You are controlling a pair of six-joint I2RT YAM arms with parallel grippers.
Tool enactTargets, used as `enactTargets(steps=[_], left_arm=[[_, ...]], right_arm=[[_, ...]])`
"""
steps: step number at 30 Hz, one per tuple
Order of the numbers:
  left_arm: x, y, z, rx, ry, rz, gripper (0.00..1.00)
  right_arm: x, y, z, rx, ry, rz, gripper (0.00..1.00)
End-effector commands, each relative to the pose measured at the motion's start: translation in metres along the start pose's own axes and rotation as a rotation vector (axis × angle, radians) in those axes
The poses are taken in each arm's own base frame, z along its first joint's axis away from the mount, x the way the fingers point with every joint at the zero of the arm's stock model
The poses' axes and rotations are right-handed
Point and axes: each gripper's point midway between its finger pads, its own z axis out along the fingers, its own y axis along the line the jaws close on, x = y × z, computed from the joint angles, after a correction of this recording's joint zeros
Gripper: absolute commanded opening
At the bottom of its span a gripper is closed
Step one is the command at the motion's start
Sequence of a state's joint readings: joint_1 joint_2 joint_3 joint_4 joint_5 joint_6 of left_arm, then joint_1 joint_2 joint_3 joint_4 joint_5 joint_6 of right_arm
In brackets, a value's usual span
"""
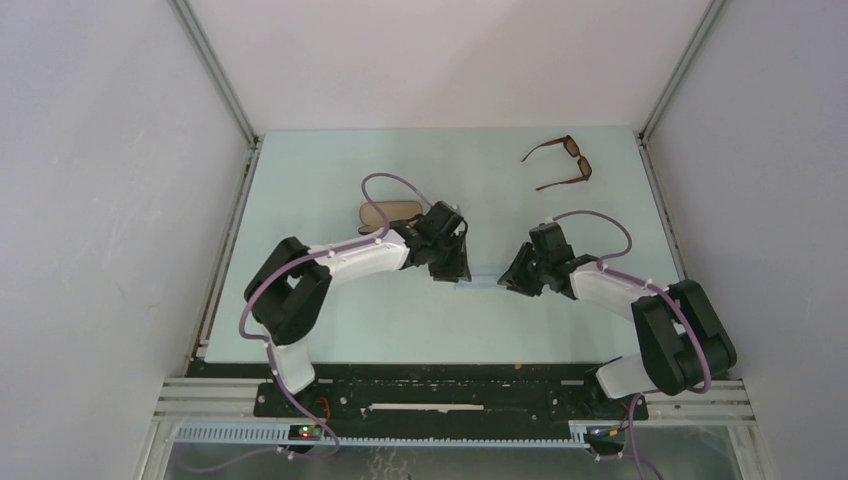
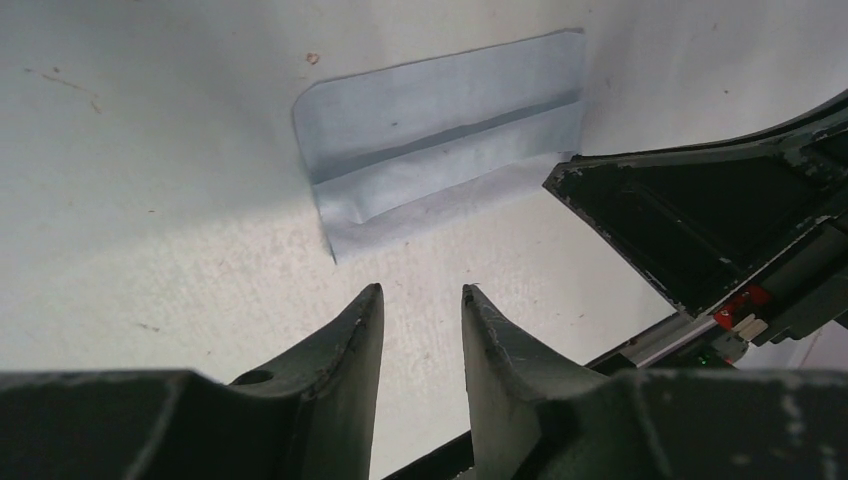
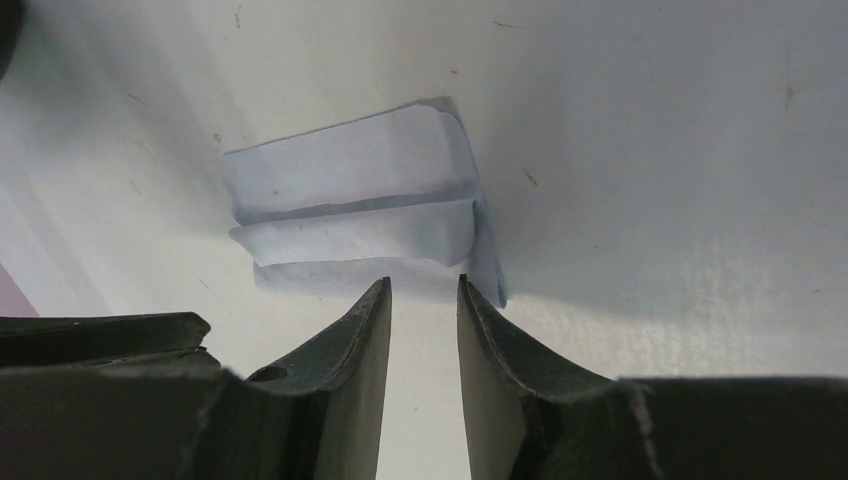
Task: Organize the sunglasses
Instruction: Adjust the glasses cleaning cloth at the center of the board.
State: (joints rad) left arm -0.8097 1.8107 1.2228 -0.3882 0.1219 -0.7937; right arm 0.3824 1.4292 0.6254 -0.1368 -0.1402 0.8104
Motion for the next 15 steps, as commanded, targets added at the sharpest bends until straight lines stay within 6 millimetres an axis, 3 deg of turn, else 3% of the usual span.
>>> enactTargets(steps=[1,15], left_arm=[[0.0043,0.0035,-0.0025,-0.018,0.007,0.034,0.40],[0.0083,0.0013,0.0004,0.001,0.015,0.038,0.40]], right_arm=[[-0.0062,-0.0024,-0.0004,0.003,-0.028,0.014,0.39],[-0.0128,-0.0026,0.0075,-0.011,-0.037,0.029,0.39]])
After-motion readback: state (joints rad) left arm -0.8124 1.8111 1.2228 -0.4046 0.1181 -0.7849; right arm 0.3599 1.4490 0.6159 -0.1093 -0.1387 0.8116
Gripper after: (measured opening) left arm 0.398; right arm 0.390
